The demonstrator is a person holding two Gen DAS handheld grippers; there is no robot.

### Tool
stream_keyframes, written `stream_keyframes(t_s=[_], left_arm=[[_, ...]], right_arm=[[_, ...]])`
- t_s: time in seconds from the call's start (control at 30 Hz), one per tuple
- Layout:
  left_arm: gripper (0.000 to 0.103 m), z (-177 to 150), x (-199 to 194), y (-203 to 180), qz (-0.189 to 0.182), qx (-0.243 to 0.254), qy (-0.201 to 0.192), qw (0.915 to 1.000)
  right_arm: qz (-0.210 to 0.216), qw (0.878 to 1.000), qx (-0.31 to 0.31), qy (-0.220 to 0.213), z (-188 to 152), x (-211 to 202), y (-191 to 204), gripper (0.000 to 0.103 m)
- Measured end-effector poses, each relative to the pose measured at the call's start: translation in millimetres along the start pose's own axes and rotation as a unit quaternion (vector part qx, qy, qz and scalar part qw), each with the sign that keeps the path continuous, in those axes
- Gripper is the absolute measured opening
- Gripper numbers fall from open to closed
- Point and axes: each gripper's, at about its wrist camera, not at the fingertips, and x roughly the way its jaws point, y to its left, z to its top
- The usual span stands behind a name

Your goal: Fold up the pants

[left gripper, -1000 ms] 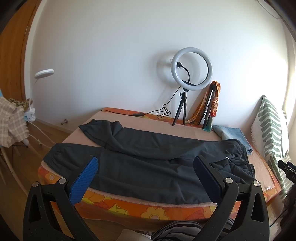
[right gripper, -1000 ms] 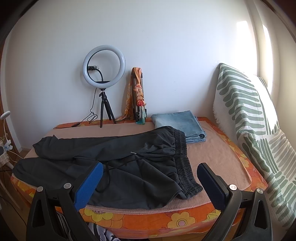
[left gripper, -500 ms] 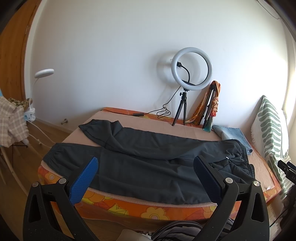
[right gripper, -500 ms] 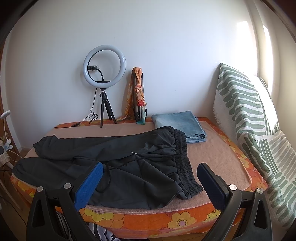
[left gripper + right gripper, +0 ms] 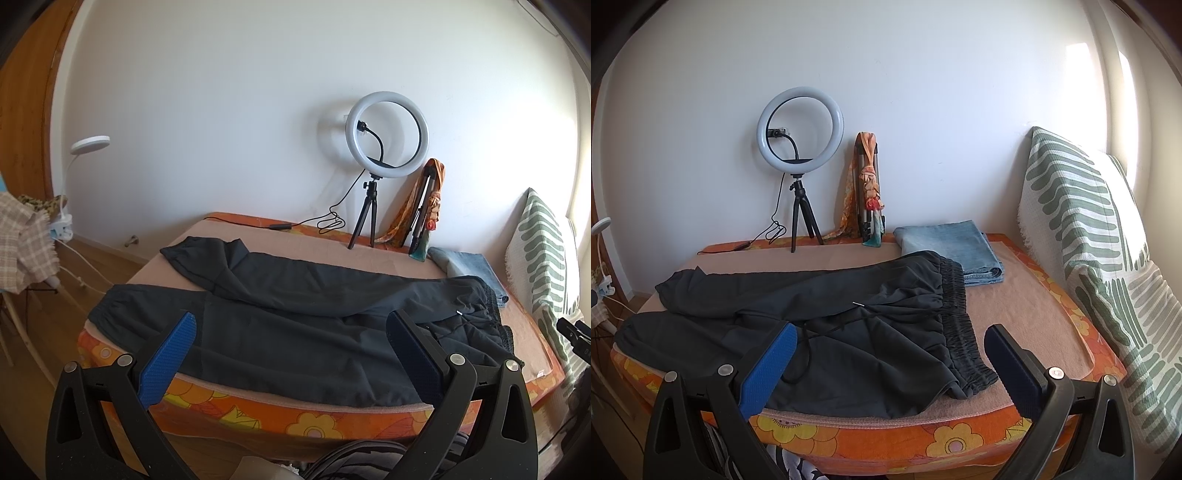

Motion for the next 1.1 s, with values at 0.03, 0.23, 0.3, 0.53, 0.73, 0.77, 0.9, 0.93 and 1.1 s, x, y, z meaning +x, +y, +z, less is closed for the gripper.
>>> stream_keyframes(t_s=[0.03, 0.23, 0.3, 0.53, 0.73, 0.77, 0.9, 0.93, 1.1], left_arm=[[0.102, 0.7, 0.7, 1.4, 0.001, 0.000, 0.001, 1.0000], [0.102, 5.0, 7.6, 14.4, 0.017, 0.004, 0.011, 0.9998], [0.102, 7.7, 9.8, 22.4, 0.019, 0.006, 0.017, 0.9997], [0.102, 21.9, 15.5, 58.0, 0.025, 0.012, 0.023, 0.9994], [0.102, 44.2, 37.7, 93.5, 0.027, 0.003, 0.040, 0.9988], [0.102, 48.7, 43.6, 99.0, 0.025, 0.002, 0.044, 0.9987], [0.102, 66.9, 74.2, 119.2, 0.020, -0.002, 0.065, 0.9976], [0.102, 71.1, 83.4, 123.5, 0.020, -0.005, 0.072, 0.9972], [0.096, 90.2, 131.7, 138.8, 0.003, -0.024, 0.099, 0.9948]], right_arm=[[0.001, 1.000, -0.001, 0.001, 0.6, 1.2, 0.5, 0.103], [0.019, 1.000, -0.015, -0.003, 6.8, 9.2, 4.4, 0.103], [0.038, 0.999, -0.022, -0.007, 11.2, 11.9, 5.8, 0.103], [0.096, 0.994, -0.056, -0.024, 40.5, 19.4, 4.6, 0.103], [0.131, 0.986, -0.102, -0.028, 63.0, 39.5, 14.1, 0.103], [0.139, 0.984, -0.105, -0.025, 66.3, 44.0, 16.5, 0.103], [0.186, 0.977, -0.099, -0.018, 82.8, 69.9, 23.0, 0.103], [0.192, 0.977, -0.096, -0.017, 86.3, 77.2, 25.3, 0.103], [0.207, 0.971, -0.120, 0.006, 106.2, 124.6, 42.6, 0.103]])
